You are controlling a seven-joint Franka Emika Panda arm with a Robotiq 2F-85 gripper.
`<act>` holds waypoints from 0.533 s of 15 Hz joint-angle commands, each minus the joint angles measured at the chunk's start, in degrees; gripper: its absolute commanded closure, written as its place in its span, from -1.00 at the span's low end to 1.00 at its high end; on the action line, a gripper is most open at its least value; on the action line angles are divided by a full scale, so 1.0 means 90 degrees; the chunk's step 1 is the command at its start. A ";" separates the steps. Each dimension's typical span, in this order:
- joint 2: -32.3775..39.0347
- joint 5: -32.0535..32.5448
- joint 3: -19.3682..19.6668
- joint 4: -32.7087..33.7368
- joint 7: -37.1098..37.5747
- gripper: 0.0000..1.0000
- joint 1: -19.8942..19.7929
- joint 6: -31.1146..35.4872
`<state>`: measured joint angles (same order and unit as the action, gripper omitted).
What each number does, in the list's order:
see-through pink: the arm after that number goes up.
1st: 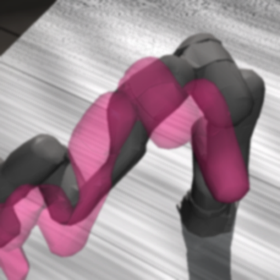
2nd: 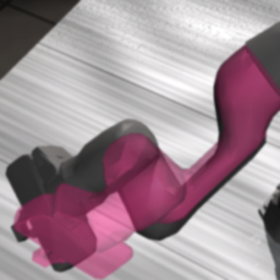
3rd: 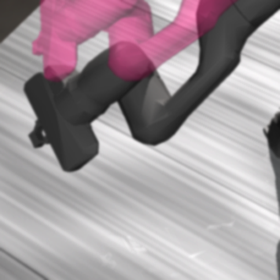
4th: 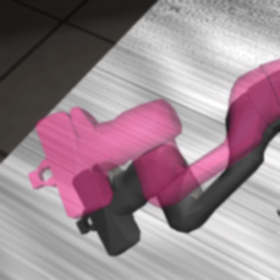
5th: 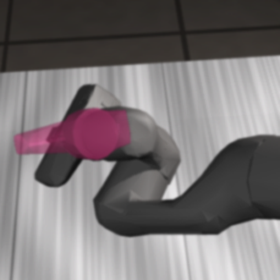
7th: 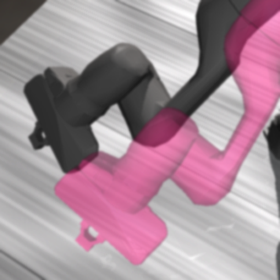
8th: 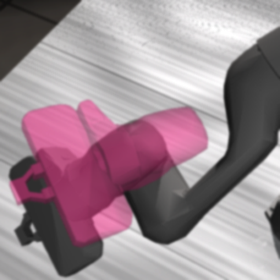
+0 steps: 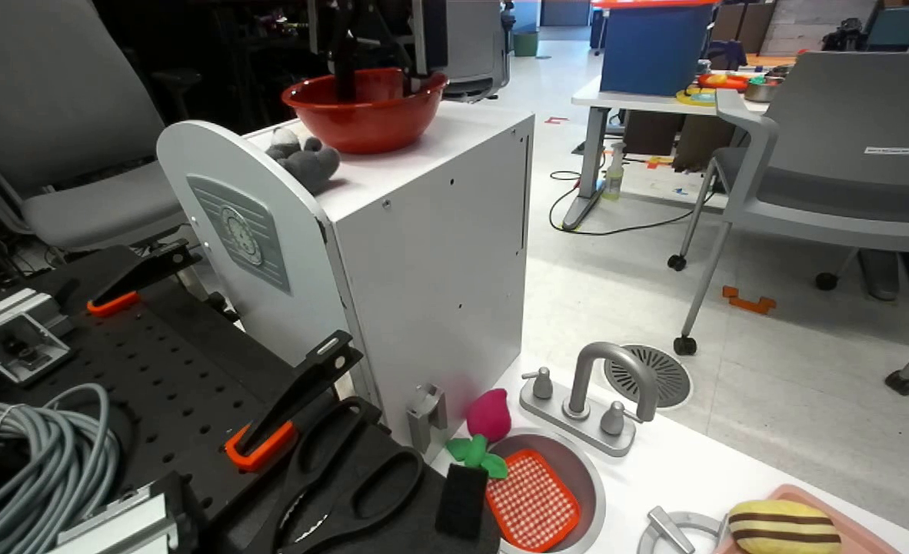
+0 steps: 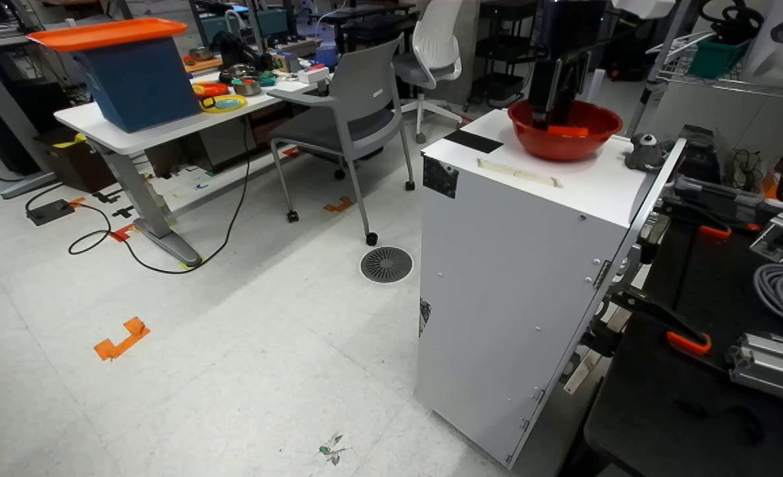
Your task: Take the block out of the red bowl on top of the cabinet
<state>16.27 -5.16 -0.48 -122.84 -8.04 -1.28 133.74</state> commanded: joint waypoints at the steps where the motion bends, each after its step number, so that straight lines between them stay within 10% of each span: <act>1: 0.0132 -0.0069 -0.0085 0.0230 -0.0178 -1.00 -0.0065 -0.0208; 4: 0.0168 -0.0001 -0.0078 0.0257 -0.0148 -1.00 -0.0041 -0.0237; 8: 0.0173 0.0018 -0.0078 0.0267 -0.0143 -0.17 -0.0036 -0.0244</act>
<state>17.22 -5.14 -0.73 -122.02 -8.71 -1.28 133.54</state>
